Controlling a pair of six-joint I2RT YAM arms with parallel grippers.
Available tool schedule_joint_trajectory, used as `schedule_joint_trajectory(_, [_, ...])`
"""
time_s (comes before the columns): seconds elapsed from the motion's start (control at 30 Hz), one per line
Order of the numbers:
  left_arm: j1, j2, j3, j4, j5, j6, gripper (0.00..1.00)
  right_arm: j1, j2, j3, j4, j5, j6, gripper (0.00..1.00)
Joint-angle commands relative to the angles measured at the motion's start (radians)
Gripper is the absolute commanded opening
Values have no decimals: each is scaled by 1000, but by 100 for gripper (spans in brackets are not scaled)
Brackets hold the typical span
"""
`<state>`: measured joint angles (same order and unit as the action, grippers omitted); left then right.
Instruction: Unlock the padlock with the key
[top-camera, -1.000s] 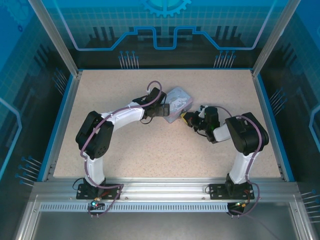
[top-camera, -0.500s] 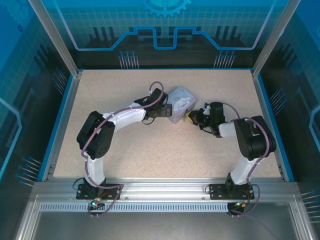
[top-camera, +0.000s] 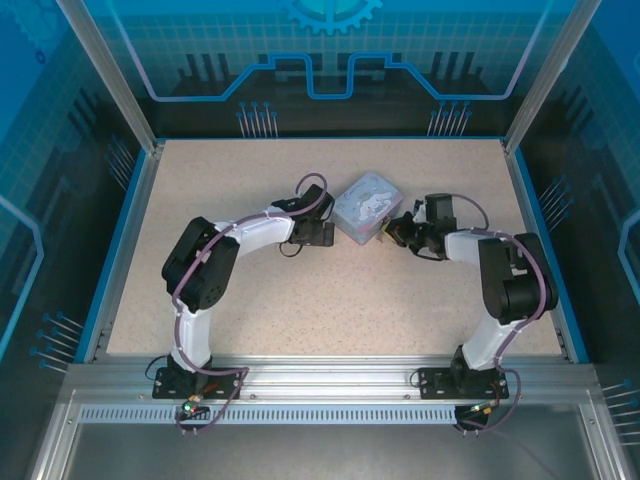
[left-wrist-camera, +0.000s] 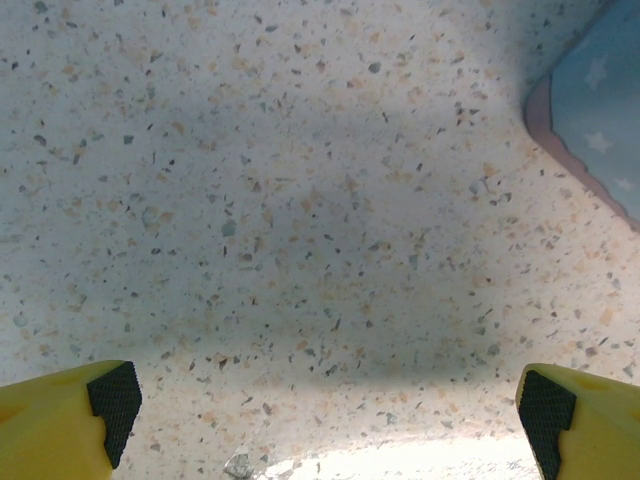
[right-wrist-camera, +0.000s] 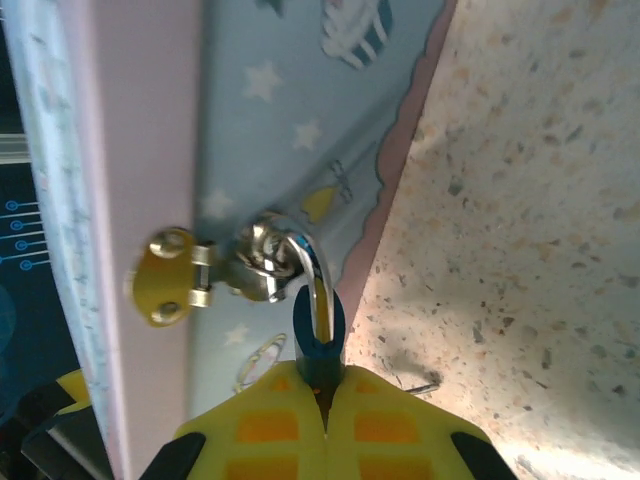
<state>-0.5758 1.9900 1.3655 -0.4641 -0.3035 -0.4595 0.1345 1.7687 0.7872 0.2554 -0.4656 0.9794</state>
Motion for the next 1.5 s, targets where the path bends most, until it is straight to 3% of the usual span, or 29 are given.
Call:
schedule_joint_trajectory(0.0, [3, -48, 6, -41, -30, 25, 99, 55, 38, -17, 120, -65, 56, 0])
schedule_joint_trajectory(0.17, [3, -116, 8, -47, -29, 22, 99, 110, 50, -42, 179, -55, 90, 0])
schedule_joint_trajectory(0.37, [-3, -132, 69, -67, -6, 28, 99, 92, 16, -132, 280, 12, 131, 0])
schedule_joint_trajectory(0.83, [-45, 40, 224, -81, -55, 62, 99, 85, 55, -147, 369, -36, 165, 0])
schedule_joint_trajectory(1.23, [-67, 78, 227, -102, -100, 127, 99, 82, 24, -176, 287, -49, 104, 0])
schedule_joint_trajectory(1.47, [-84, 64, 199, -97, -105, 158, 99, 72, 43, -219, 416, 8, 194, 0])
